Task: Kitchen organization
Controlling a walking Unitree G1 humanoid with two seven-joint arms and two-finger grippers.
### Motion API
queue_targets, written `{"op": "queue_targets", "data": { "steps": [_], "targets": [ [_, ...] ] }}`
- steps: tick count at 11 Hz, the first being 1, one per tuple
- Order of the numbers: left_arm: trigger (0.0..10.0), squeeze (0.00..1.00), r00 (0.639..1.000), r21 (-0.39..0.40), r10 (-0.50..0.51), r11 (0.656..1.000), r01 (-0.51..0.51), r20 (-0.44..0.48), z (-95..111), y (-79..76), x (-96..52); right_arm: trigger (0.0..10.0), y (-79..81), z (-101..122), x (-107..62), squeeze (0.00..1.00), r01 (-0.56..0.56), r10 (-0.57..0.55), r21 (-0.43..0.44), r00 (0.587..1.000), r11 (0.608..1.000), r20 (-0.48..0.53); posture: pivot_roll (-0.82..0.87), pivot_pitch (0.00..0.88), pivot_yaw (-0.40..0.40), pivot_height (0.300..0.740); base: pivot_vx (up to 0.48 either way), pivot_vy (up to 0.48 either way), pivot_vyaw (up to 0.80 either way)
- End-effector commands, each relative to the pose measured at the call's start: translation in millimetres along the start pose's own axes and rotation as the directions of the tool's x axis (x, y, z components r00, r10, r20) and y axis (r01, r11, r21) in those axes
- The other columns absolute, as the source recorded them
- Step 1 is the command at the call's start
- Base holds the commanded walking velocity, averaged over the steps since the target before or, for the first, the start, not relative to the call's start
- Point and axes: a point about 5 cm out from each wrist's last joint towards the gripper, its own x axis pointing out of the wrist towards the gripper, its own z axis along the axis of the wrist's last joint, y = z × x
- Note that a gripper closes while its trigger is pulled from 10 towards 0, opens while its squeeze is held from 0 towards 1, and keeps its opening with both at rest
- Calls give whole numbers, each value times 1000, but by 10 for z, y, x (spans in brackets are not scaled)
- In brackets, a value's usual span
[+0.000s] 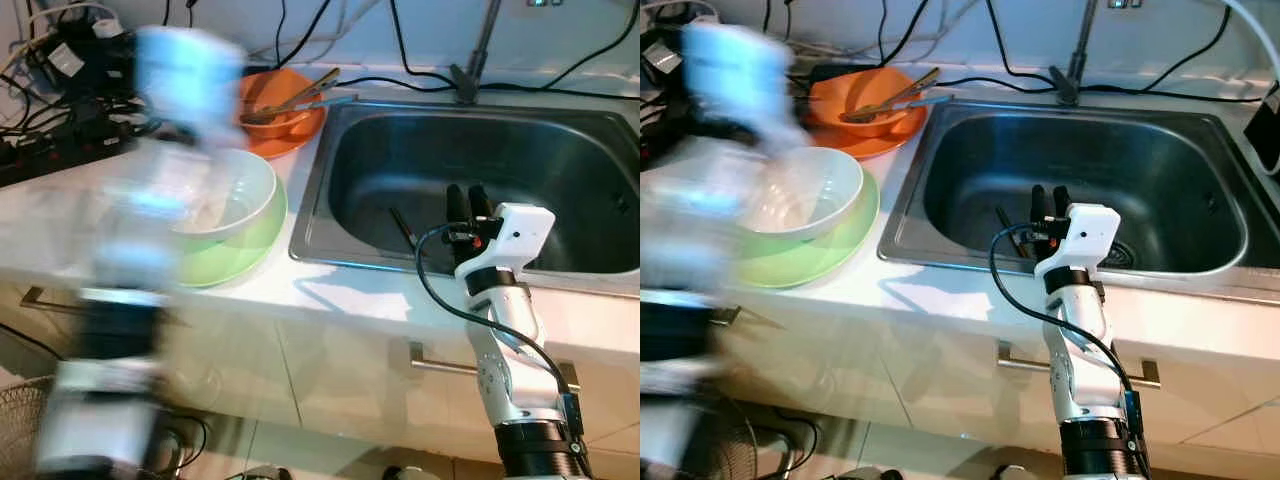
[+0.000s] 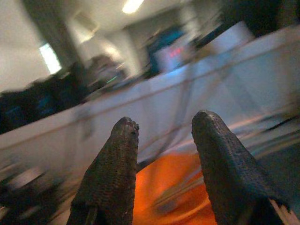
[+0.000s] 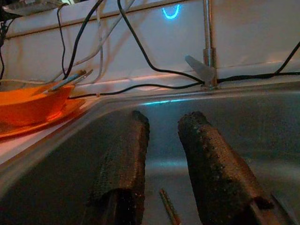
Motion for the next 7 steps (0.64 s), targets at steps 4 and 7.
{"op": "queue_targets", "data": {
  "steps": [4,7],
  "targets": [
    [10000,1000,955,-117,22,991,-59,-296,-298,583,-359,10000,24,-229,-51,0,-12,13,7,994,1000,-106,89,38,75,740,0,0,0],
    [10000,1000,889,-160,33,980,-118,-456,-447,759,-587,10000,23,-235,-32,0,-22,23,8,994,1000,-110,100,50,66,740,0,0,0]
  ]
}}
